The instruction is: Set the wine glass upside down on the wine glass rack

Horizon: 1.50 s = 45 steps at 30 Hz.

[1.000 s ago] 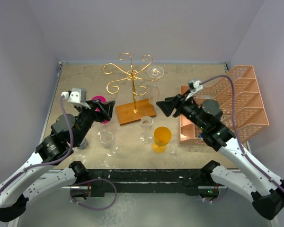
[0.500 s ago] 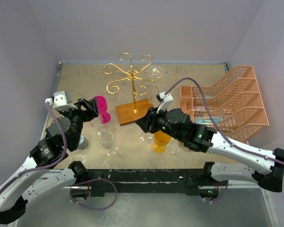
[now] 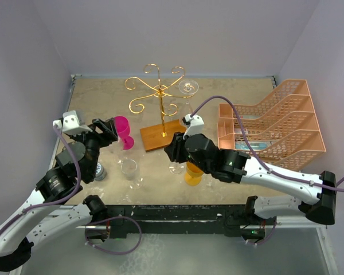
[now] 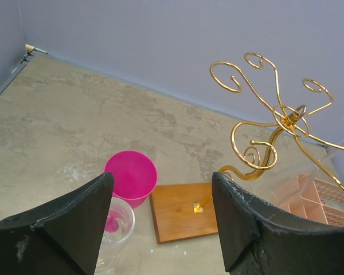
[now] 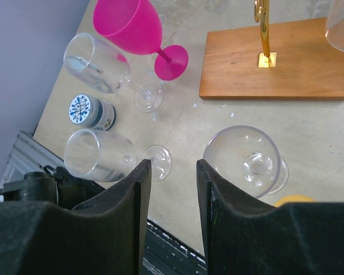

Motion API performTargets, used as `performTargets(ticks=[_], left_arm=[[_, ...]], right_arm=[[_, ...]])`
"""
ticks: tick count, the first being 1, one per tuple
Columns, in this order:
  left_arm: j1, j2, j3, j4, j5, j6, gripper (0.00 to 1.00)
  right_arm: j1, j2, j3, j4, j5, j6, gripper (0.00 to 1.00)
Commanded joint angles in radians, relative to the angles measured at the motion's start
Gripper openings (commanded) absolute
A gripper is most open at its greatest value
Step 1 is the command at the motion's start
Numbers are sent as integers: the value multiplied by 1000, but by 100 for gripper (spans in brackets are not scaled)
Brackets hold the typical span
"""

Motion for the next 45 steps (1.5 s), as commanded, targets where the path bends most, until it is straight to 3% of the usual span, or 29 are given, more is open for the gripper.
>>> performTargets(ticks=[1, 12, 23, 34, 43, 45], left_arm=[[-4, -9, 20, 12, -15, -13, 66], [-4, -20, 13, 12, -19, -18, 66], [-4, -27, 11, 12, -3, -27, 66], [-4, -29, 12, 12, -2, -26, 66], [-4, -29, 16, 10, -7, -24, 66], [-4, -29, 15, 10, -8, -25, 66]], right_arm=[[3, -11, 39, 13, 83, 19, 39], [3, 69, 22, 22, 111, -33, 39], [3, 103, 23, 29, 94, -42, 20], [2, 132, 35, -24, 130, -57, 25], [2, 158, 51, -62, 196, -97, 20], [2, 158, 59, -65, 205, -101, 14]])
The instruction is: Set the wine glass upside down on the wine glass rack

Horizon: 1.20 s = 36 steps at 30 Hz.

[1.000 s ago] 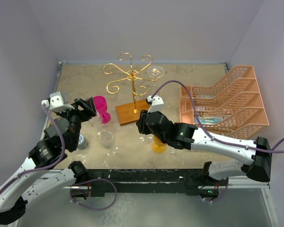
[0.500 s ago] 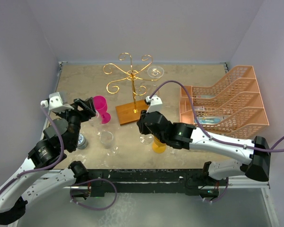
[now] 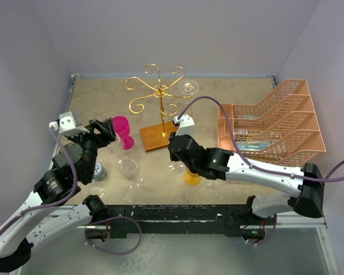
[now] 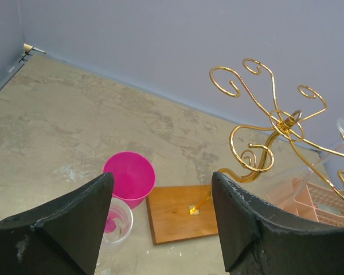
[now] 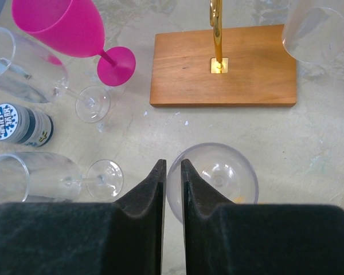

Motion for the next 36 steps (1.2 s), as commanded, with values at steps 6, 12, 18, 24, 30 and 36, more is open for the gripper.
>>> performTargets(ticks=[6, 12, 18, 24, 30, 36], left_arm=[[-4, -8, 21, 13, -2, -11, 66], [-4, -5, 25, 12, 18, -21, 66], [-4, -2, 36, 8, 69, -60, 66], [-4, -8, 70, 7, 153, -132, 67], [-4, -56, 96, 31, 254, -224, 67], [-4, -112, 176, -4, 267, -297, 67]], right_arm=[[3, -16, 52, -33, 35, -52, 0], [4, -89, 68, -18, 19, -67, 0], [3, -214, 69, 14, 21, -67, 0], [3, -373, 8, 191, -4, -104, 0], [3, -513, -114, 438, -87, -97, 0], [3, -555, -173, 665, -167, -90, 0]])
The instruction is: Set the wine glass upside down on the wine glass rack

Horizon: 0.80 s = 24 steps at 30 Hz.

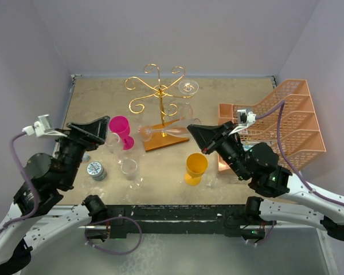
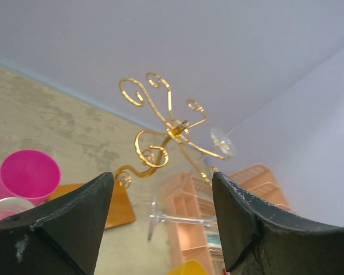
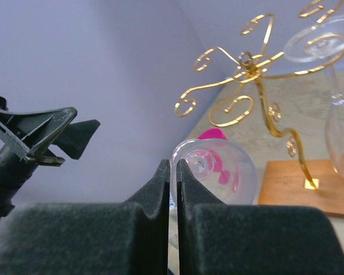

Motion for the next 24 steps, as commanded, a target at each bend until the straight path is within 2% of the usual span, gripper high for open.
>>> performTargets(ticks=[1, 8, 14, 18, 24], left_arm=[[-4, -38, 104, 5, 25, -89, 67], [-4, -69, 138, -41, 38, -235, 68], [-4, -83, 175, -115, -25, -329, 68], [-4, -95, 138, -39, -37, -367, 67], [-4, -21, 181, -43, -93, -385, 67]], right_arm=[[3, -1, -9, 292, -93, -1, 0], [2, 111, 36, 442, -178, -39, 0], [3, 222, 108, 564, -228, -59, 0], [2, 302, 168, 637, -200, -65, 0], [3, 403, 229, 759, -131, -73, 0]])
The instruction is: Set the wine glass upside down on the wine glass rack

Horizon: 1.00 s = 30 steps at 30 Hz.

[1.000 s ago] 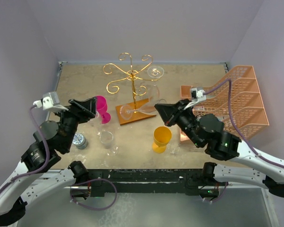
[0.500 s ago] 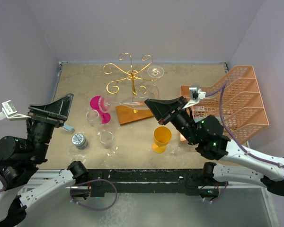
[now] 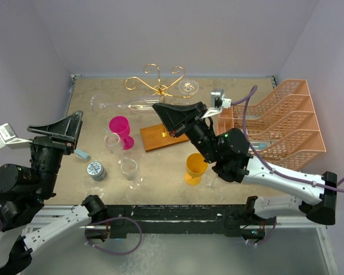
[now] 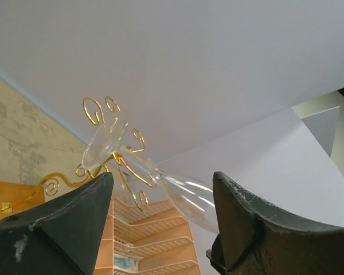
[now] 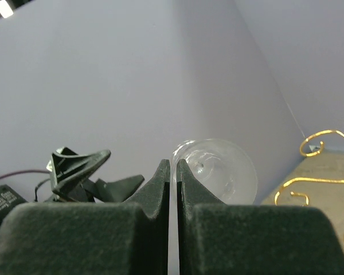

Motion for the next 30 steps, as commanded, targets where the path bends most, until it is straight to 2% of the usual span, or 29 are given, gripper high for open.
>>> performTargets(ticks=[1, 8, 12, 17, 18, 21, 22, 30], left_arm=[[-4, 63, 22, 61, -49, -48, 67], [-4, 167, -8, 249, -7, -10, 68], [-4, 181, -92, 402, 2, -66, 68], [-4, 213, -110, 423, -80, -99, 68], [-3, 218, -115, 436, -90, -103, 67], [-4, 235, -130, 507, -95, -91, 54], [-4, 245, -127, 530, -92, -83, 52], [-4, 251, -160, 638, -177, -77, 54]], right_arm=[[4, 37, 71, 228, 61, -13, 0], [3, 77, 59, 335, 76, 54, 0], [3, 74, 33, 374, 95, 110, 0], [3, 74, 14, 404, 101, 160, 0], [3, 74, 9, 410, 98, 168, 0], [3, 80, -2, 419, 77, 192, 0], [3, 81, -6, 421, 70, 200, 0], [3, 80, -33, 434, 31, 254, 0]])
